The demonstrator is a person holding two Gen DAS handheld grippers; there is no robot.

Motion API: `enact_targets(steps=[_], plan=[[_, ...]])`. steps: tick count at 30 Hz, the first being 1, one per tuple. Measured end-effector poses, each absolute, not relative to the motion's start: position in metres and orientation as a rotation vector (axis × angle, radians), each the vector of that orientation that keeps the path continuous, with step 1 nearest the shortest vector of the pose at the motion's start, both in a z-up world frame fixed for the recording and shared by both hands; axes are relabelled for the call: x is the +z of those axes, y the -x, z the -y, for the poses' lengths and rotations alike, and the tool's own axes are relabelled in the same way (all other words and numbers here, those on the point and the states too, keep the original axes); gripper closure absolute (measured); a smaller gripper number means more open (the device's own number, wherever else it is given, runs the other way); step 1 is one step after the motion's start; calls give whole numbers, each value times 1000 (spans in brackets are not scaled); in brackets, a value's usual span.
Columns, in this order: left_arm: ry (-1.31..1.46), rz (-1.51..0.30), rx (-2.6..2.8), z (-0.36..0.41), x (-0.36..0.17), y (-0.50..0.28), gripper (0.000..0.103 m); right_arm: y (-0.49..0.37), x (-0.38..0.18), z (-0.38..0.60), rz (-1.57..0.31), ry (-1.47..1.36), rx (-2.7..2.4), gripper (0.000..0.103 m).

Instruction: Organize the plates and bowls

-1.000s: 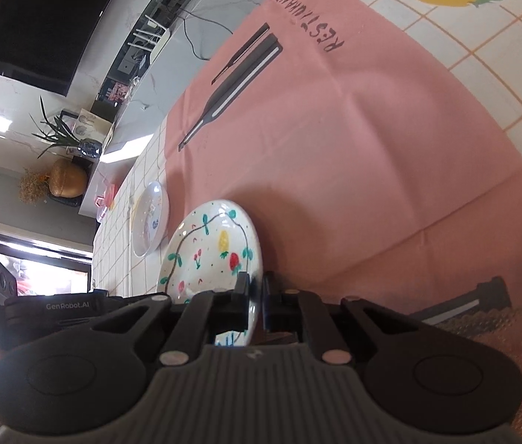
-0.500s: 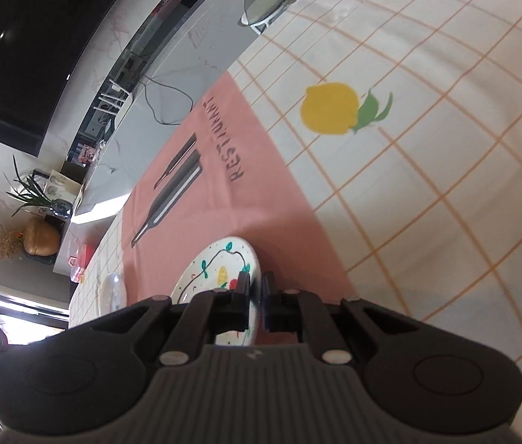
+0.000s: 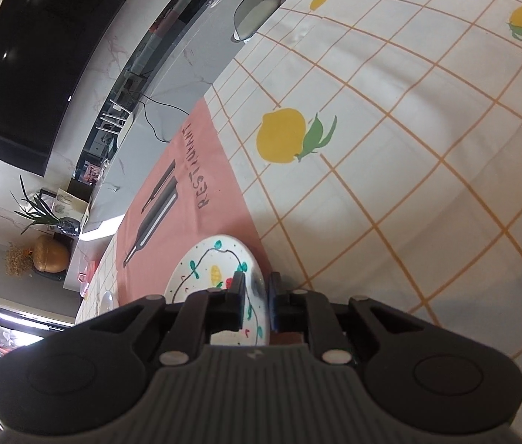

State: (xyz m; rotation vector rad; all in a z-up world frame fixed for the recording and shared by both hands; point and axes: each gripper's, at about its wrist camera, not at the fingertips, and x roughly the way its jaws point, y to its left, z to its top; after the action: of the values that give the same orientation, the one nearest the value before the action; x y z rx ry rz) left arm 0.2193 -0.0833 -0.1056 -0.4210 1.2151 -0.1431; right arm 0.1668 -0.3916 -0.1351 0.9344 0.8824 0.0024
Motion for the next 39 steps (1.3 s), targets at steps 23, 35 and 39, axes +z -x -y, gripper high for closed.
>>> enact_targets(steps=[23, 35, 39], plan=[[592, -1005, -152, 73, -109, -187, 88, -158, -141, 398, -837, -1008, 29, 100], [614, -966, -199, 72, -88, -157, 88, -128, -114, 405, -810, -1010, 42, 100], [614, -954, -224, 72, -82, -140, 88, -109, -111, 407, -807, -1031, 41, 100]])
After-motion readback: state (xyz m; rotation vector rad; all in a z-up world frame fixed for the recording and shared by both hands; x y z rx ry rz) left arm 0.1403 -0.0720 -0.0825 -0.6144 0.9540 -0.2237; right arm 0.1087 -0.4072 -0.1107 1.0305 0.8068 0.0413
